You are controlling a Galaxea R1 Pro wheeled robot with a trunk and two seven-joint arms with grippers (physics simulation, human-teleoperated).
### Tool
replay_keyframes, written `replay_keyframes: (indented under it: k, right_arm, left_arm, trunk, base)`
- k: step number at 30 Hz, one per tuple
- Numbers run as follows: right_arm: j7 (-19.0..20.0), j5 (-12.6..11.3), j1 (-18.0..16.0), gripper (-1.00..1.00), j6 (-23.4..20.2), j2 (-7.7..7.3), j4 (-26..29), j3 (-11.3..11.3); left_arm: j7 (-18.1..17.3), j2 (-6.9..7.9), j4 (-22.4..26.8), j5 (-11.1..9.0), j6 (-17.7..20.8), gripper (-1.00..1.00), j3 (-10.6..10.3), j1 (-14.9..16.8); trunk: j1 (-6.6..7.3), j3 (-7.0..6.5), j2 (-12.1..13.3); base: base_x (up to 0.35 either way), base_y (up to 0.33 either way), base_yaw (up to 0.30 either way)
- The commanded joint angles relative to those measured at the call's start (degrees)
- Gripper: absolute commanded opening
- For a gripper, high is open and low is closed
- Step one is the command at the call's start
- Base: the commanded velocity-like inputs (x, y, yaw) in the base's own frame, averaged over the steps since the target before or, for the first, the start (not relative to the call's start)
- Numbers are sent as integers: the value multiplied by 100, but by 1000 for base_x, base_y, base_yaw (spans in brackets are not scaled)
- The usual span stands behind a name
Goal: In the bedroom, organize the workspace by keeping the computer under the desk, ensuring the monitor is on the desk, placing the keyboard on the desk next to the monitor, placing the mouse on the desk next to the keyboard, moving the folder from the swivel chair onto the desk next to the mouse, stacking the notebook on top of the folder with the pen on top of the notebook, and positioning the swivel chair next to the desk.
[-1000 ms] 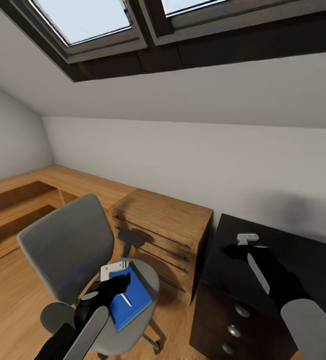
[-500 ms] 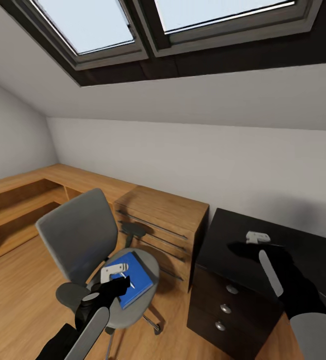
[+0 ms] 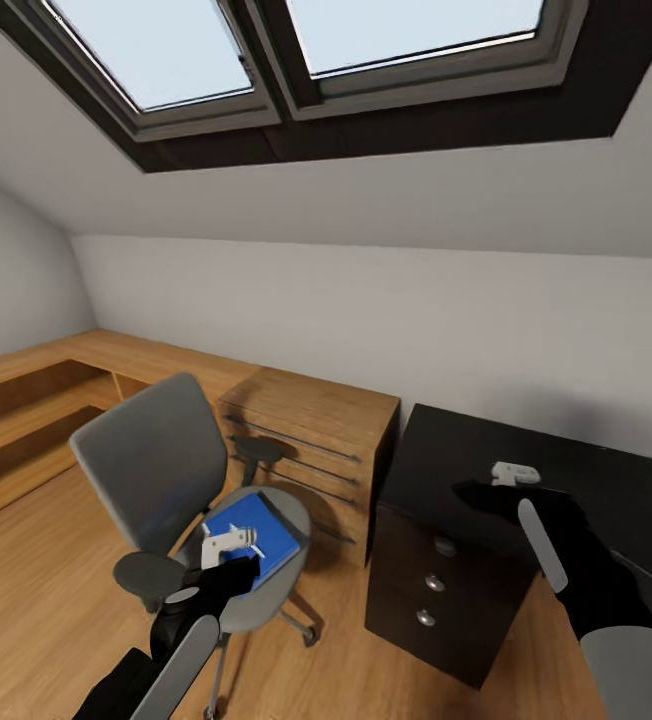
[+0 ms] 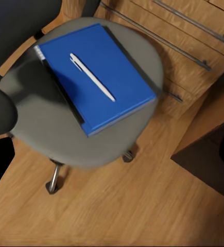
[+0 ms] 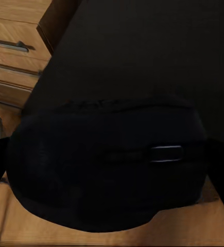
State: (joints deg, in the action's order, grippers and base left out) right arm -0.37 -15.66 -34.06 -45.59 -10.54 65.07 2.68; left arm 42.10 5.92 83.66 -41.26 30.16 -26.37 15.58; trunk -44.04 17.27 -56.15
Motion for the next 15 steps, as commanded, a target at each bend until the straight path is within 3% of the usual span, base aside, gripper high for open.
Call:
replay_keyframes:
  k: [1, 6, 10, 15]
  right_arm:
    - [-43, -23, -4, -100, -22, 0, 6, 4]
    - [-119, -25, -4, -100, -15, 0, 6, 4]
    - [-121, -25, -4, -100, -4, -10, 8, 49]
    - [-121, -20, -4, -100, 55, -17, 0, 80]
  left_arm:
    - [52, 7, 9, -46, 8, 100, -12, 7]
    - [52, 7, 6, -49, 8, 100, -9, 7]
    - [52, 6, 3, -45, 8, 100, -13, 7]
    - [52, 5, 2, -49, 8, 100, -17, 7]
  trunk:
    - [3, 8, -6]
    - [3, 8, -6]
    - [3, 6, -6]
    - [3, -20, -6]
  base:
    - [-328, 22, -25]
    - [-235, 5, -5]
    - [-44, 0, -19]
    - [-6, 0, -142]
